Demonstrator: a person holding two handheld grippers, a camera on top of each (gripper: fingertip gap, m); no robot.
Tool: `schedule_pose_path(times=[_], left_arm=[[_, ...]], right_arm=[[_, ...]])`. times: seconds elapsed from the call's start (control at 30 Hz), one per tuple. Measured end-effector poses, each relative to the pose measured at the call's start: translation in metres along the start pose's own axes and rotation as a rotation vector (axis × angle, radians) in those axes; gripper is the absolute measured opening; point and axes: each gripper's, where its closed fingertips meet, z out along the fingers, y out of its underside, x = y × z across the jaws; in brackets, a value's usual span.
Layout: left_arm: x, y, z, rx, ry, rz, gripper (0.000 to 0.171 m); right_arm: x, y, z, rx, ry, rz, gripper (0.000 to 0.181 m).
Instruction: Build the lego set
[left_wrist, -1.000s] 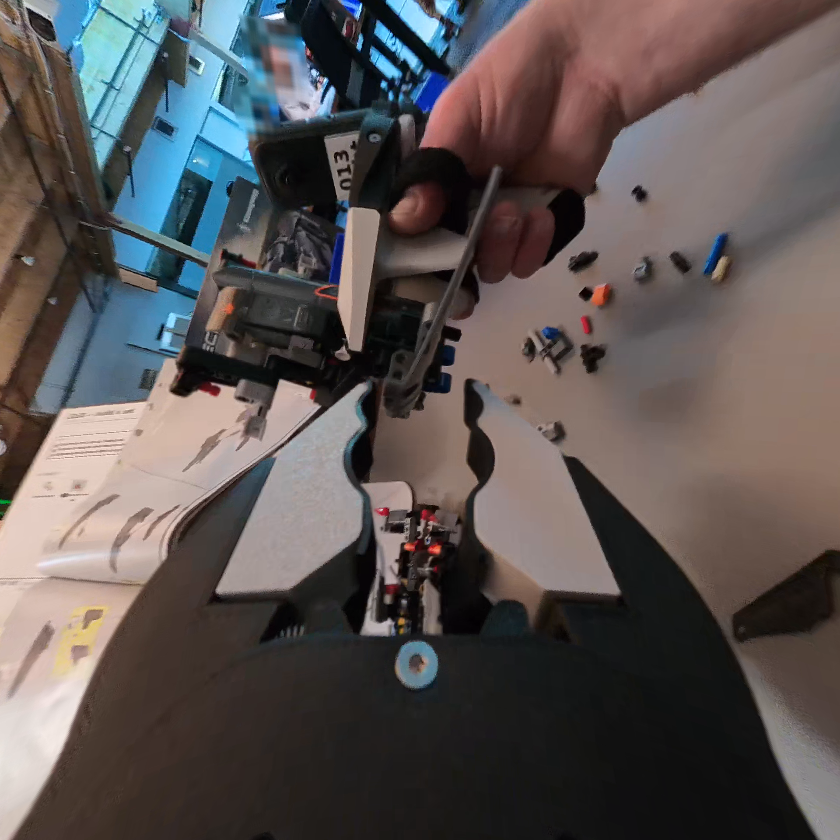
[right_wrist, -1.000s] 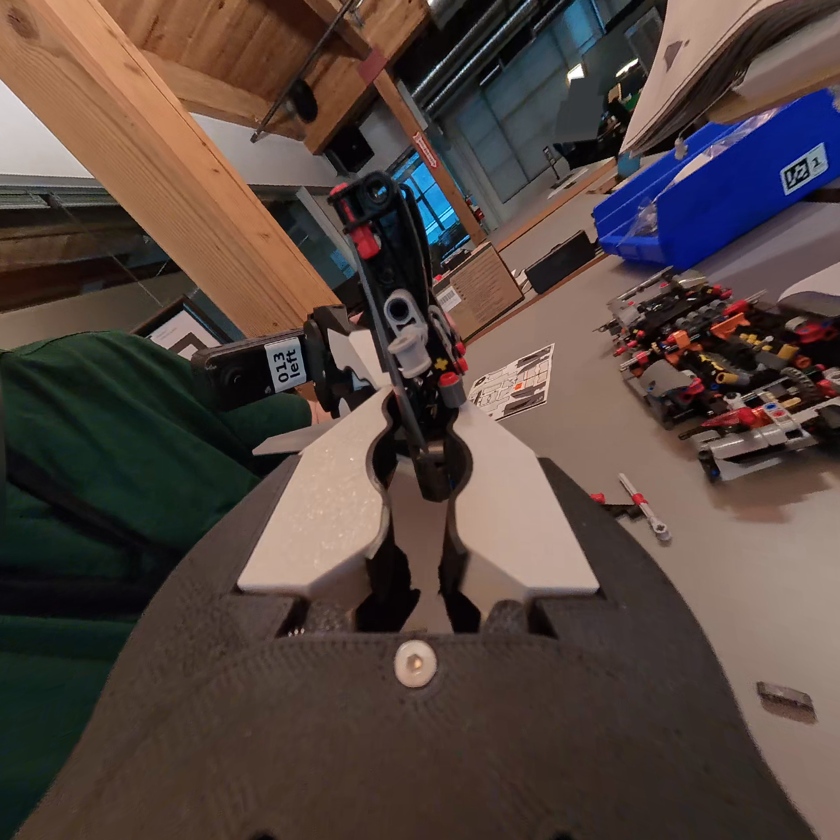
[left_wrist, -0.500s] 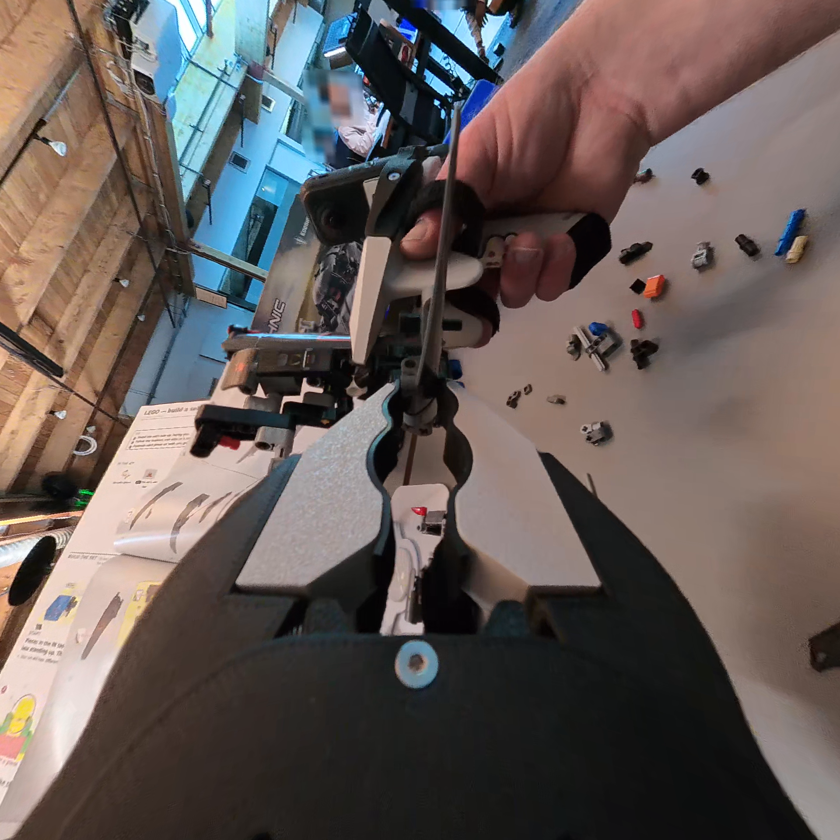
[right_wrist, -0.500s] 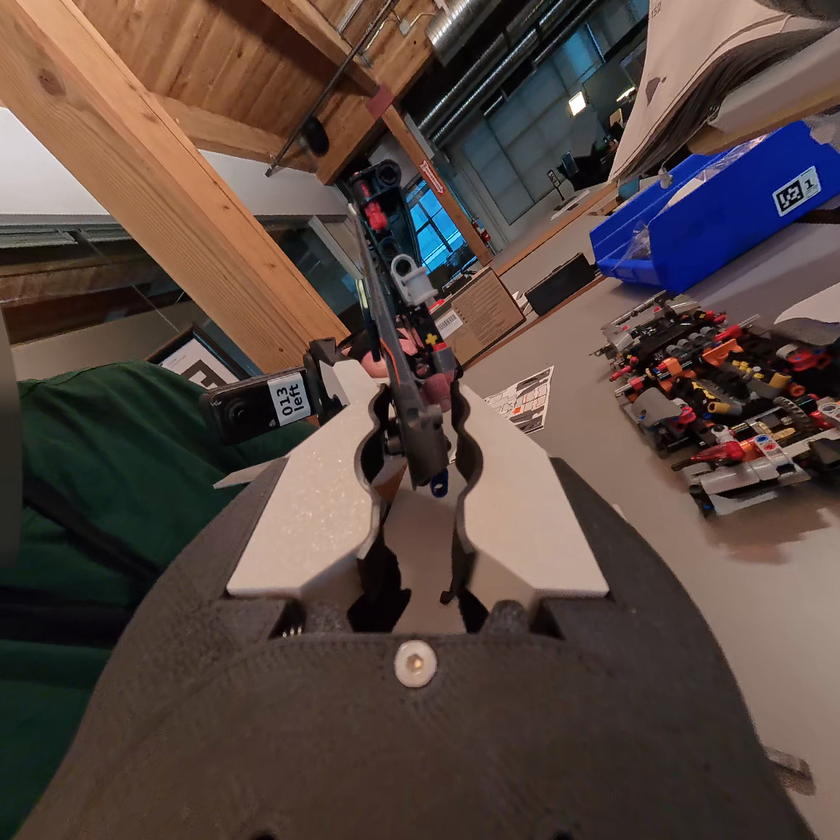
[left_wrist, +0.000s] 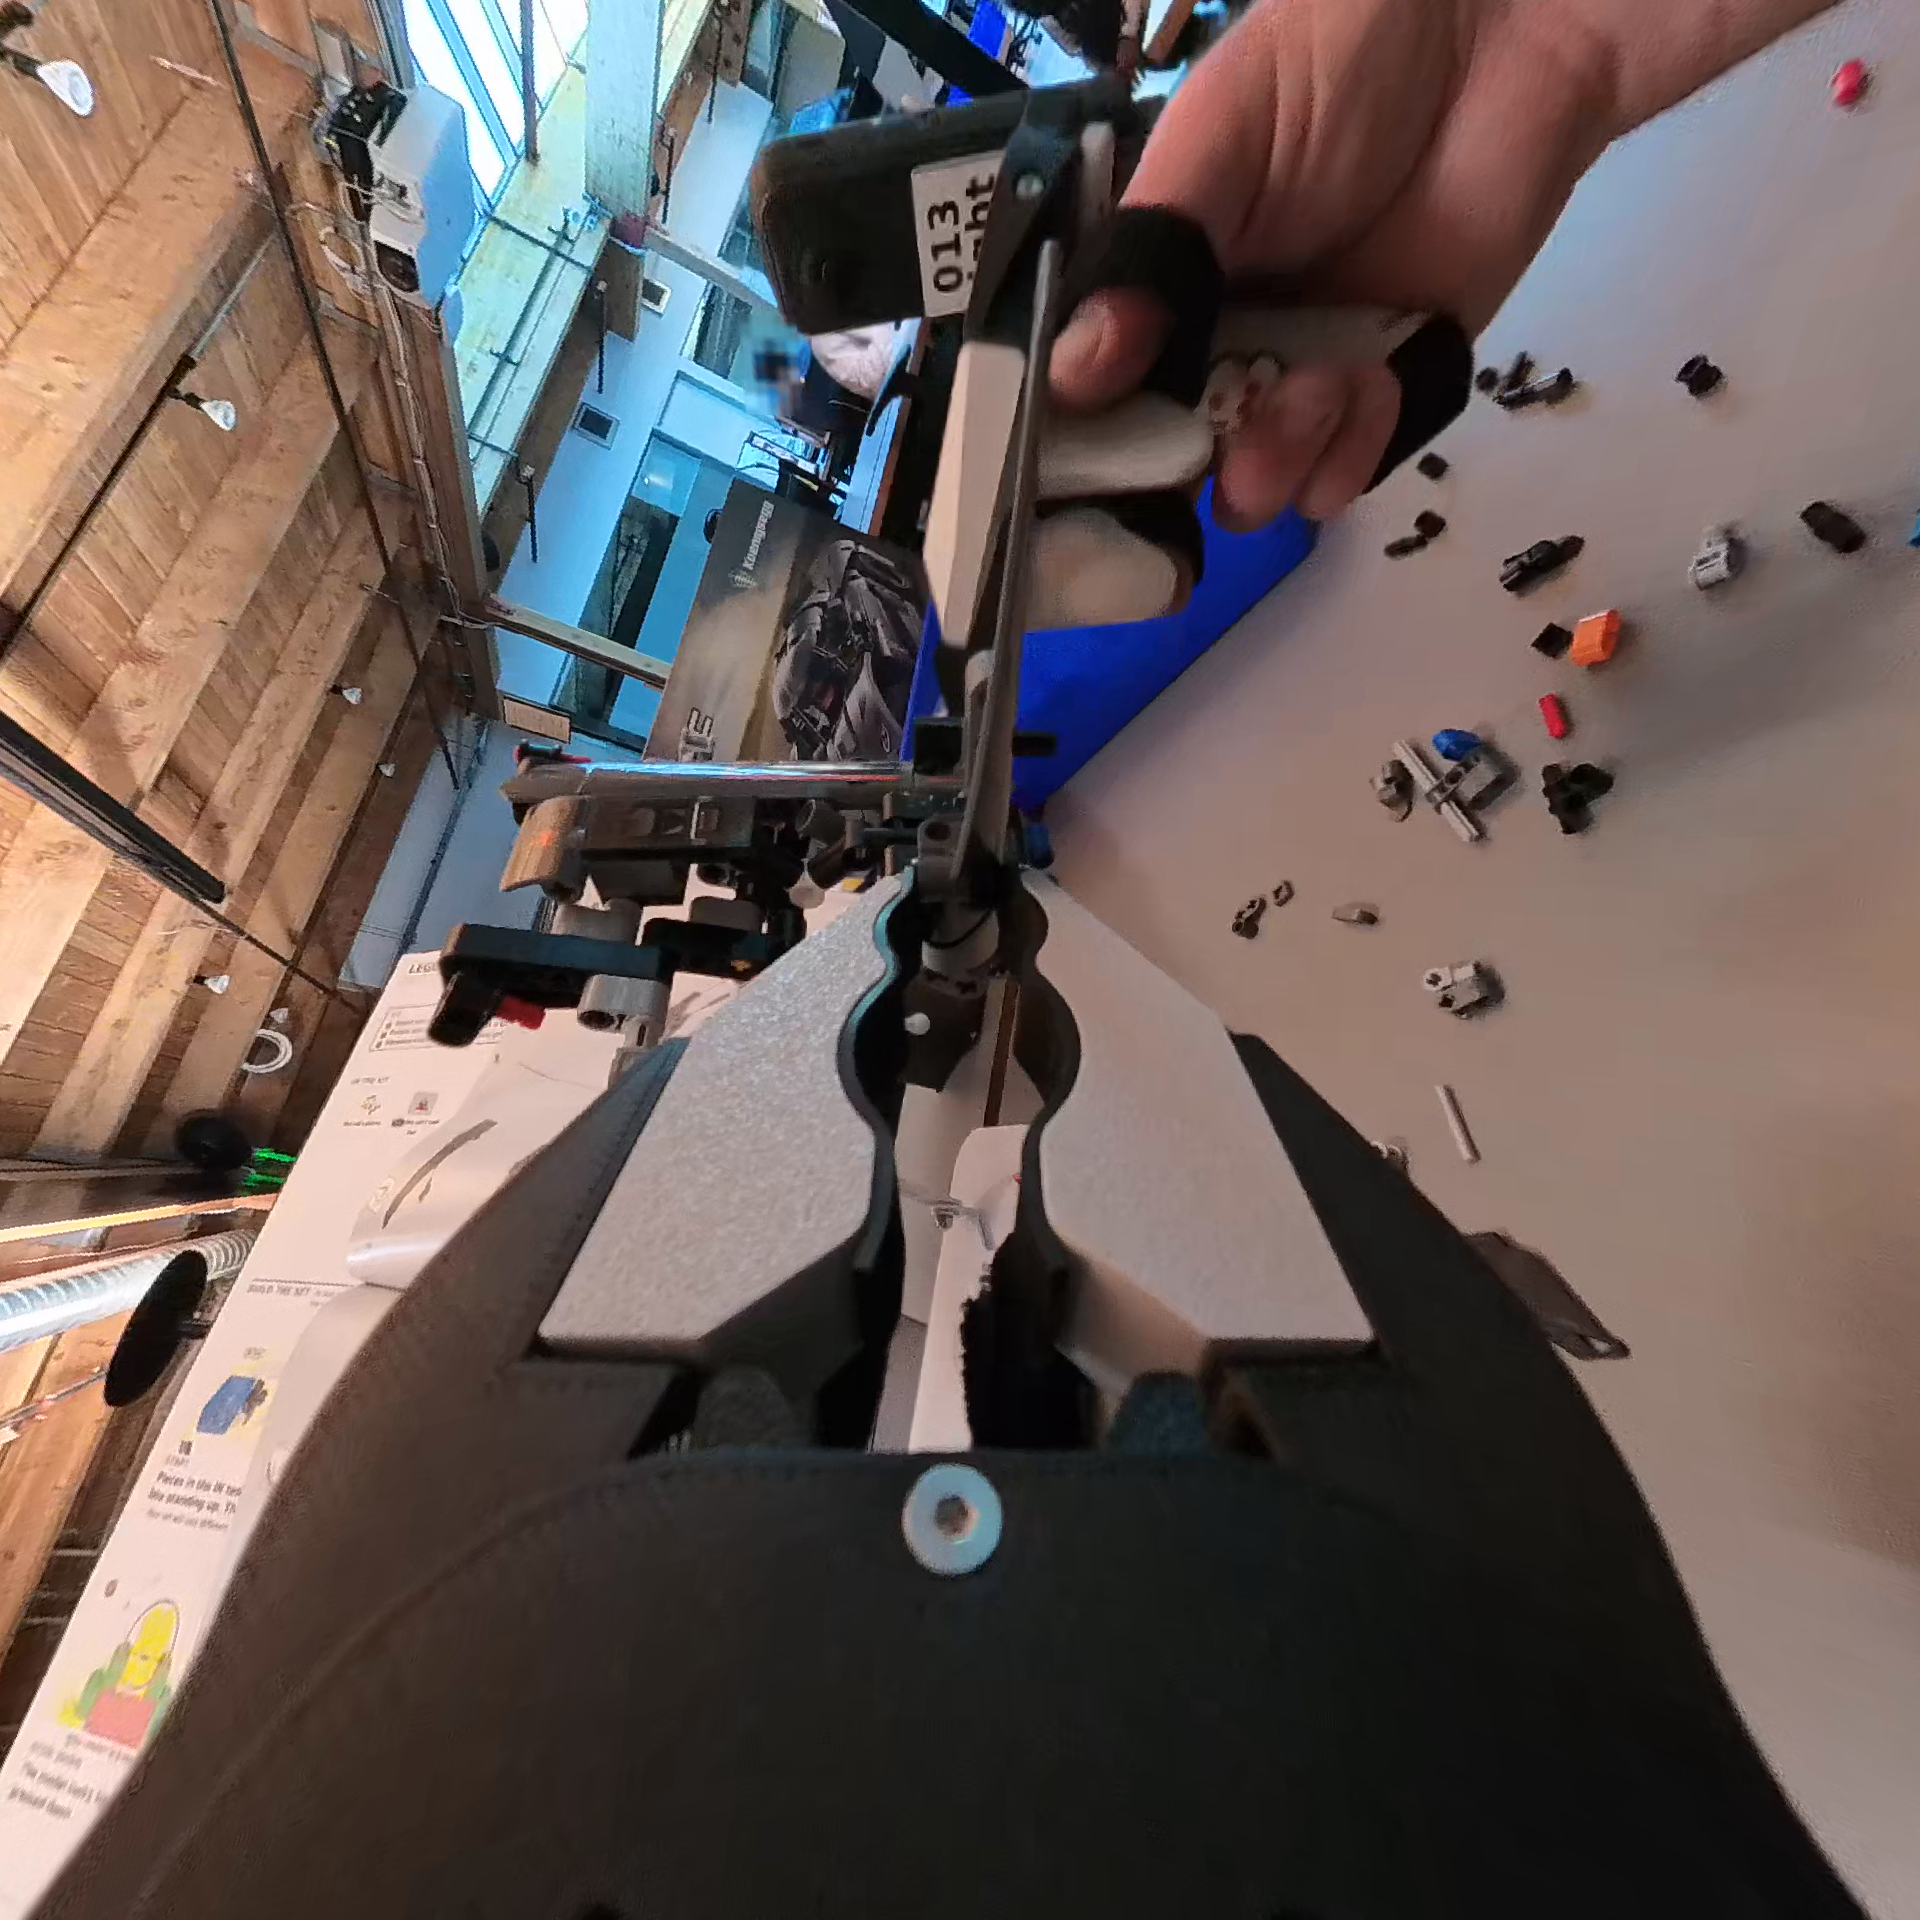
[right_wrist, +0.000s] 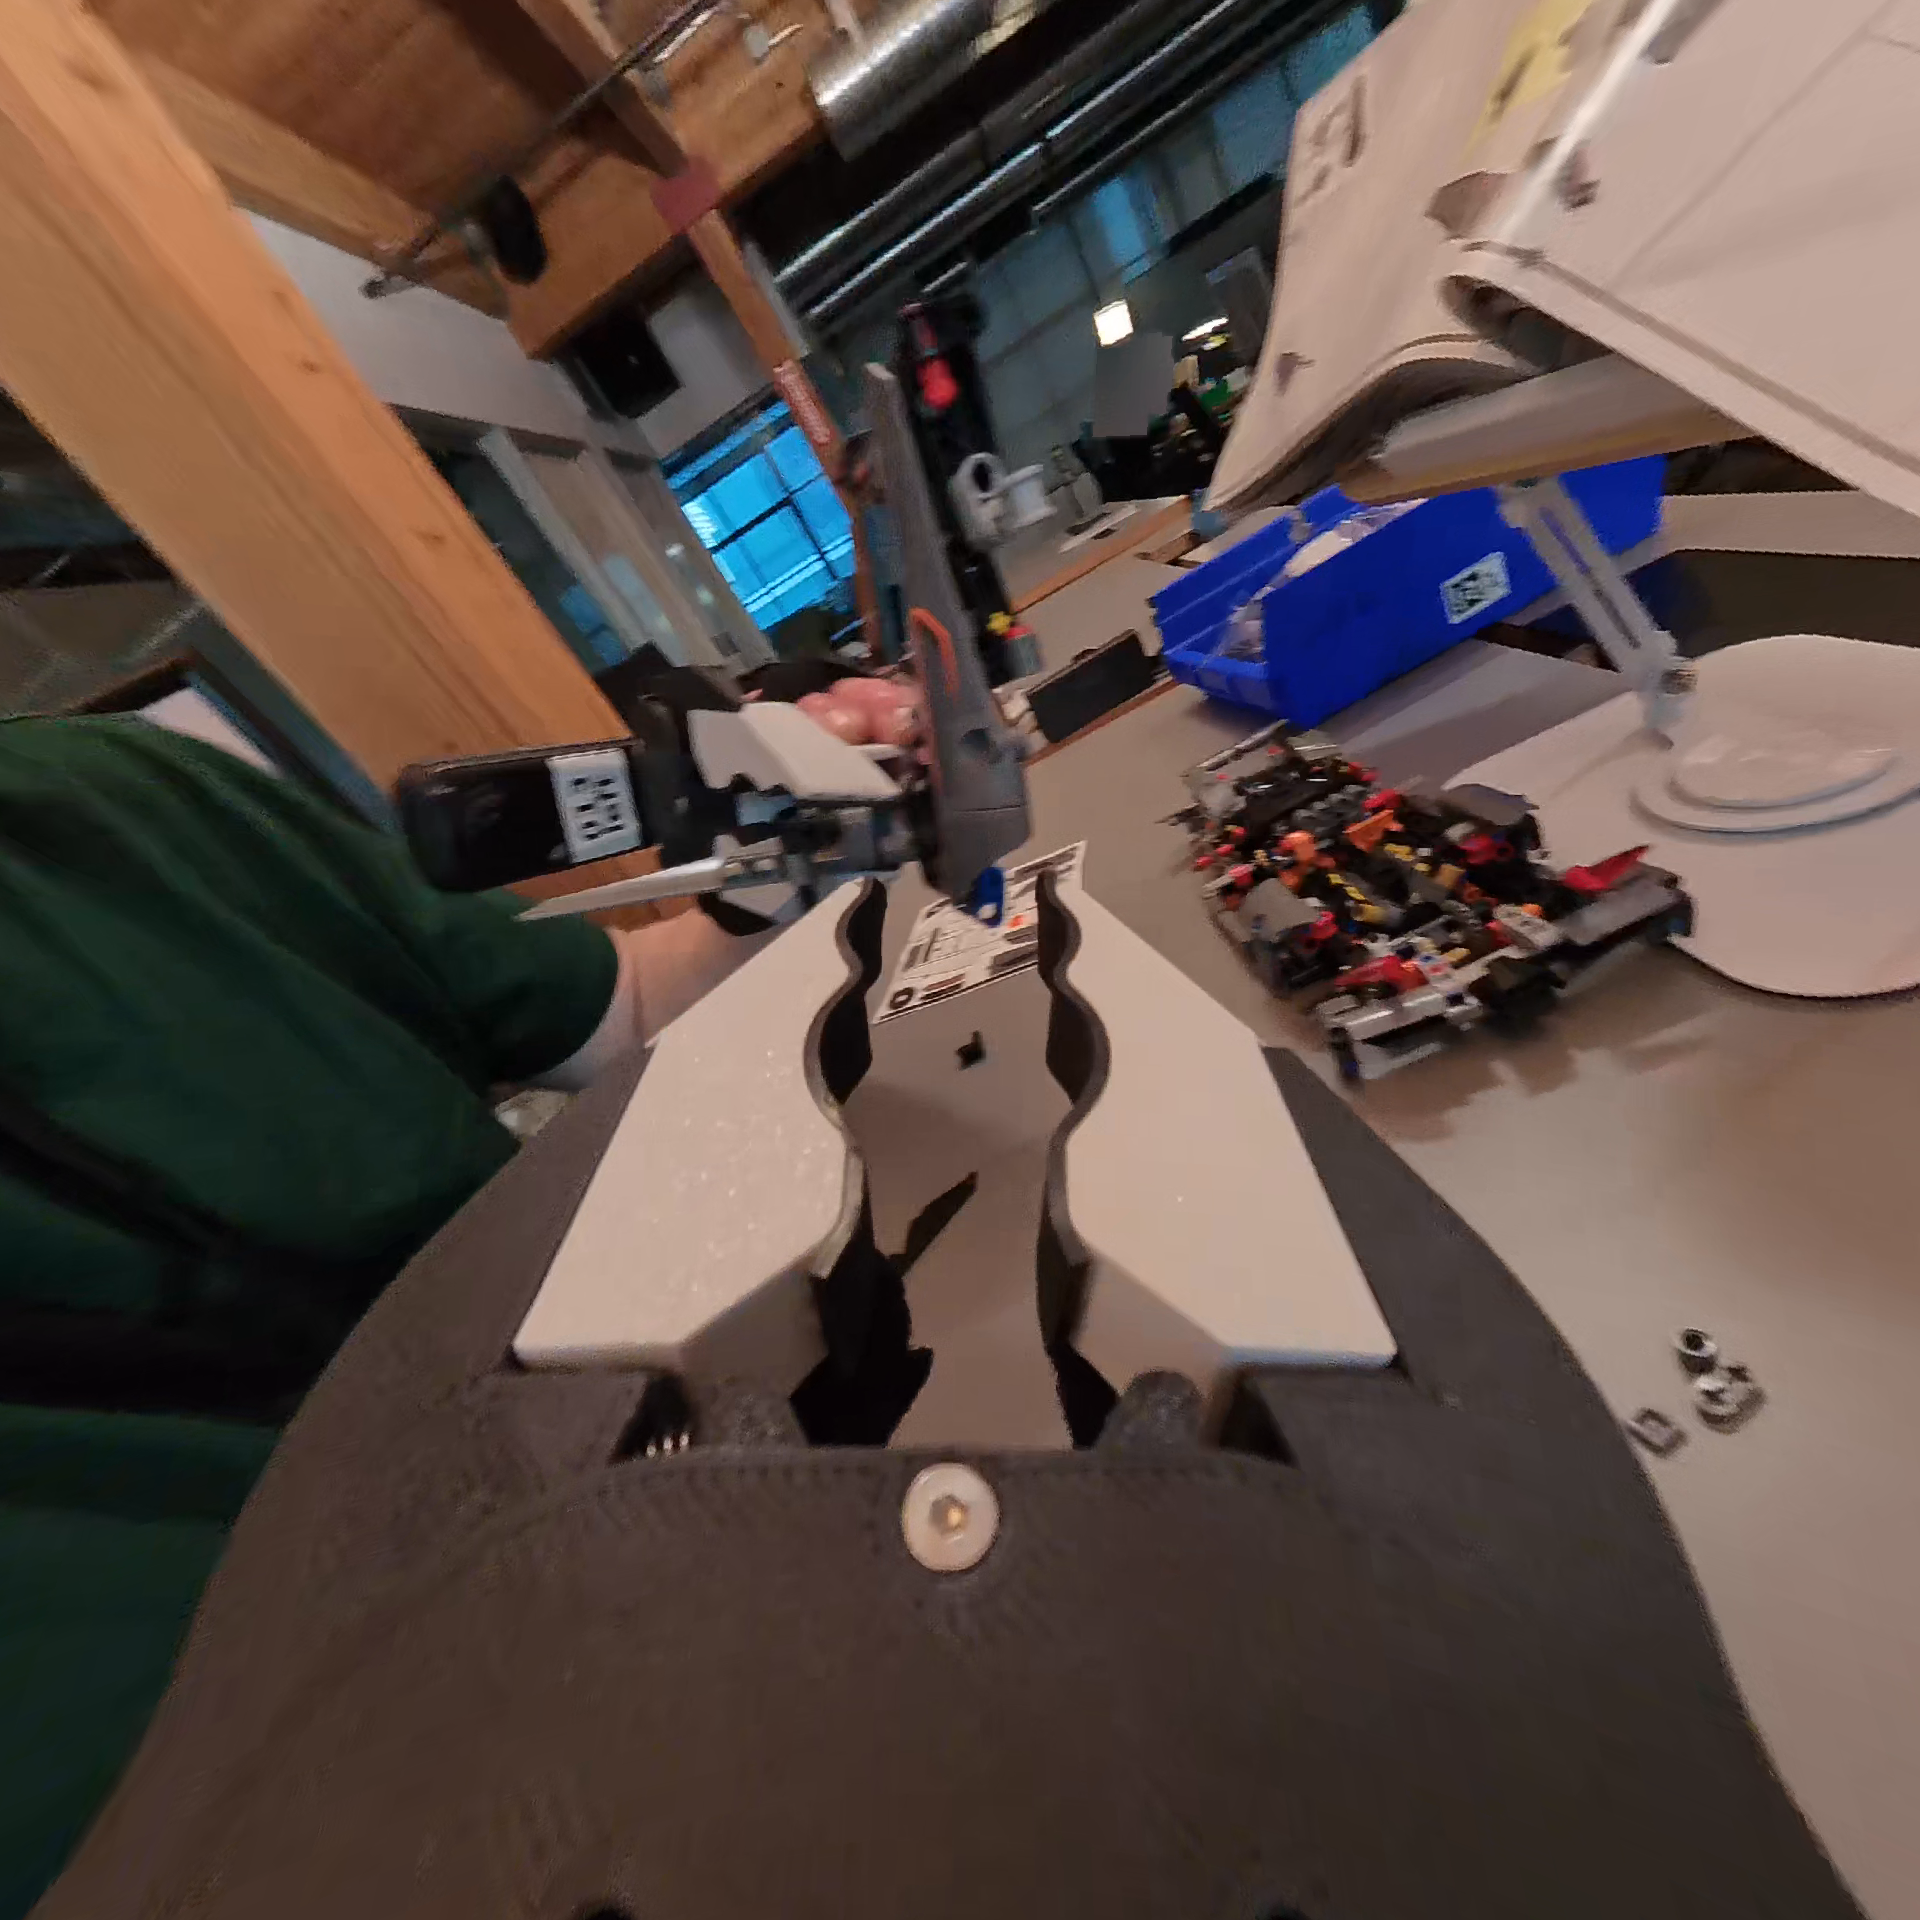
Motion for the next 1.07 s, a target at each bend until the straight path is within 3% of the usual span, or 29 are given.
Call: schedule_pose_path(times=[0.3, 0.53, 1.07], left_arm=[[-0.002, 0.002, 0.012, 0.031, 0.004, 0.002, 0.012], [-0.006, 0.005, 0.018, 0.036, 0.001, 0.017, 0.012], [-0.007, 0.007, 0.031, 0.054, 0.001, 0.021, 0.012]], right_arm=[[-0.028, -0.008, 0.023, 0.035, -0.059, -0.113, 0.035], [-0.024, -0.018, 0.026, 0.091, -0.118, -0.045, 0.032], [-0.014, -0.004, 0.027, 0.016, -0.092, -0.078, 0.015]])
